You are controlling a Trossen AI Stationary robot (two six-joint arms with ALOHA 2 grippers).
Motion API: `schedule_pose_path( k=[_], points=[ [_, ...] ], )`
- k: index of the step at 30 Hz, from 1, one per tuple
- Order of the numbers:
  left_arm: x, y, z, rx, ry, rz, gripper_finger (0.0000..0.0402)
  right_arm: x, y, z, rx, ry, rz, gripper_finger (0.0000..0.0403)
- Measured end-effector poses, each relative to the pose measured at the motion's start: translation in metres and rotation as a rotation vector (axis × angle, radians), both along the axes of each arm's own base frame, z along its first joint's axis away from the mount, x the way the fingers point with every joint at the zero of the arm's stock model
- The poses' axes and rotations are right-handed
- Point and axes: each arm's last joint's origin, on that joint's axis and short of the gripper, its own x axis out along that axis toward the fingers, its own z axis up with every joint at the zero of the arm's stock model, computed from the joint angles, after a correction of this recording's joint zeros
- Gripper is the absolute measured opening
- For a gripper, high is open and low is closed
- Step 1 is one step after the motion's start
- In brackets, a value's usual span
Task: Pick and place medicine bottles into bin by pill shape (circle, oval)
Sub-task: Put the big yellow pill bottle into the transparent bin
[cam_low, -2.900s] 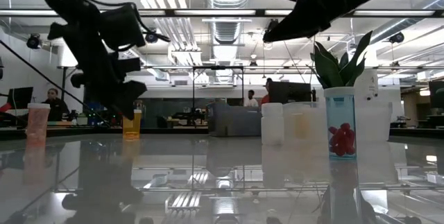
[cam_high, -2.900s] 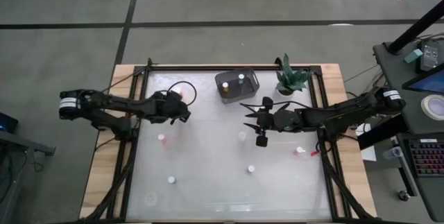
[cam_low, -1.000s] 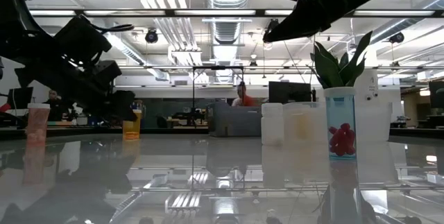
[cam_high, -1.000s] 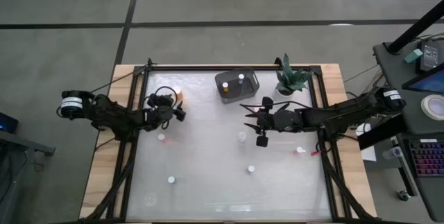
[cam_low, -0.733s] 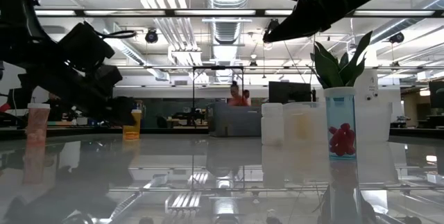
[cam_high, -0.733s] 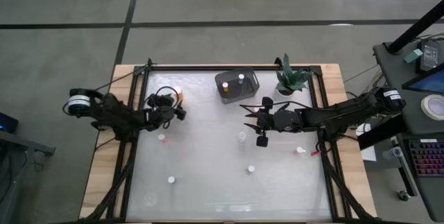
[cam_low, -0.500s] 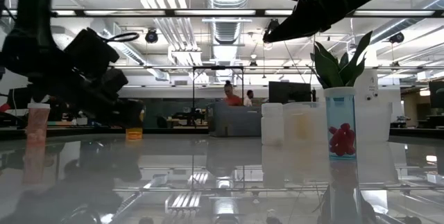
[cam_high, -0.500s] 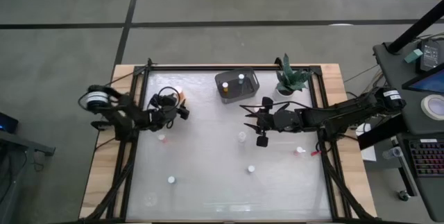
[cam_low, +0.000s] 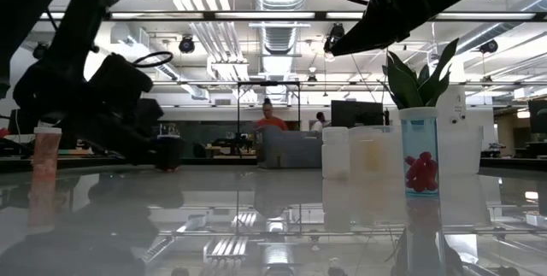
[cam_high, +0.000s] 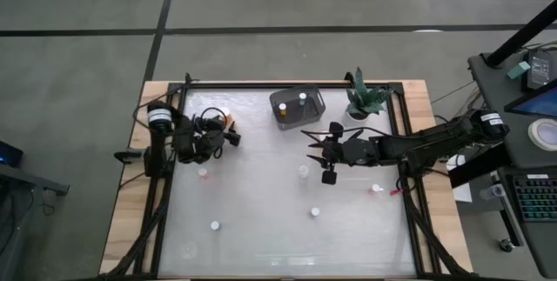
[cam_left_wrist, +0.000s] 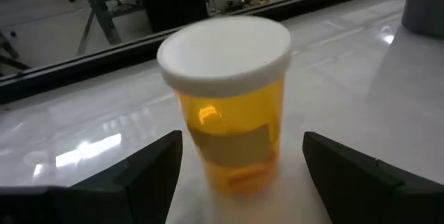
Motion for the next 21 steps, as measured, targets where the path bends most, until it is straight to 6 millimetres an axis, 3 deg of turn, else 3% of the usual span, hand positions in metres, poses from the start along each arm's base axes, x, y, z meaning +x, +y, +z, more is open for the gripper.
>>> schedule_pose_path(
  k=[9,21],
  points=[
    [0.010,0.006,-0.003,0.033,-0.005,-0.003,0.0273,0.000,0.000,0.000,0.010,-0.003,-0.005,0.0134],
    [0.011,0.005,-0.002,0.029,-0.004,-0.018,0.0169,0.000,0.000,0.000,0.025,-0.007,-0.013,0.0134]
  ],
)
